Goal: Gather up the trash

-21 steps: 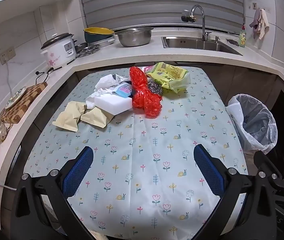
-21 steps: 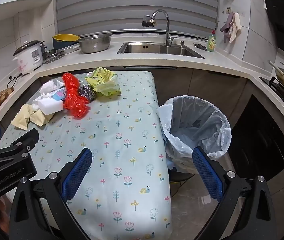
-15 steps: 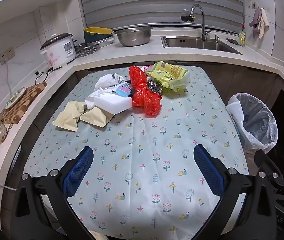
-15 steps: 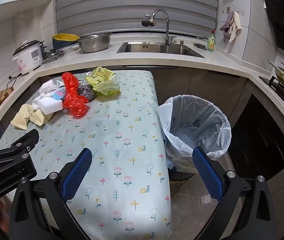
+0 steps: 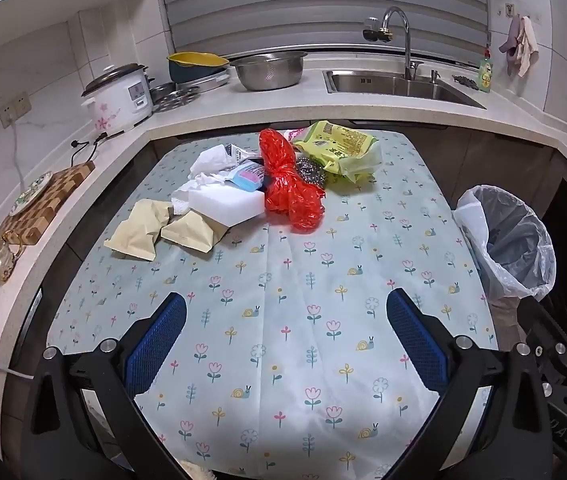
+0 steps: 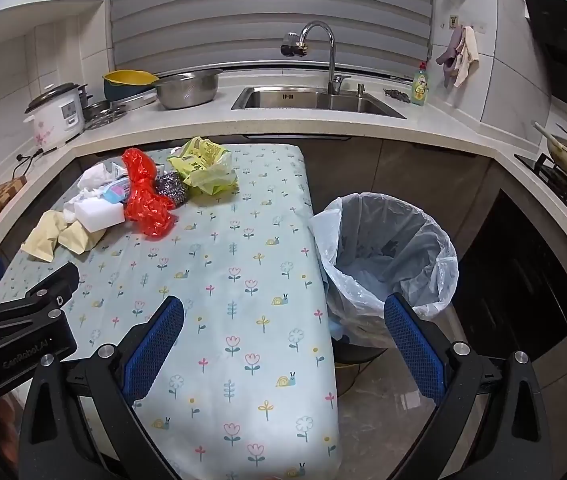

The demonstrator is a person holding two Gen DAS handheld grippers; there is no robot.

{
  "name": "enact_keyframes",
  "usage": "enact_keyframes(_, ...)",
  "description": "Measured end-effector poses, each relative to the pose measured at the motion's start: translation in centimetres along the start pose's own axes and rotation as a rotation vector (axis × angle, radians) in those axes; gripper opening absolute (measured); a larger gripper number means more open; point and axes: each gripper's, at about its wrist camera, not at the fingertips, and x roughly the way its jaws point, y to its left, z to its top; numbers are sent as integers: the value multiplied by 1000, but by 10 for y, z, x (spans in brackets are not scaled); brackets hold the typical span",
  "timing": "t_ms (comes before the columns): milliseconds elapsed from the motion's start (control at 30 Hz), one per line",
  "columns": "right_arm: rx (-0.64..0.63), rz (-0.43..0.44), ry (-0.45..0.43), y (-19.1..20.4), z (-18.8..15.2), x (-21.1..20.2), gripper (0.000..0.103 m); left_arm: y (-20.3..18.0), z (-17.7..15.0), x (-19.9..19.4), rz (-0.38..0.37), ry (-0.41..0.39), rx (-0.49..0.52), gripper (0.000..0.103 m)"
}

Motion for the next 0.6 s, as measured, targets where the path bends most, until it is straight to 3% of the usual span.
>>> enact_keyframes(600, 0, -1, -20, -1, 1, -4, 96, 1, 0, 0, 0, -2, 0, 96)
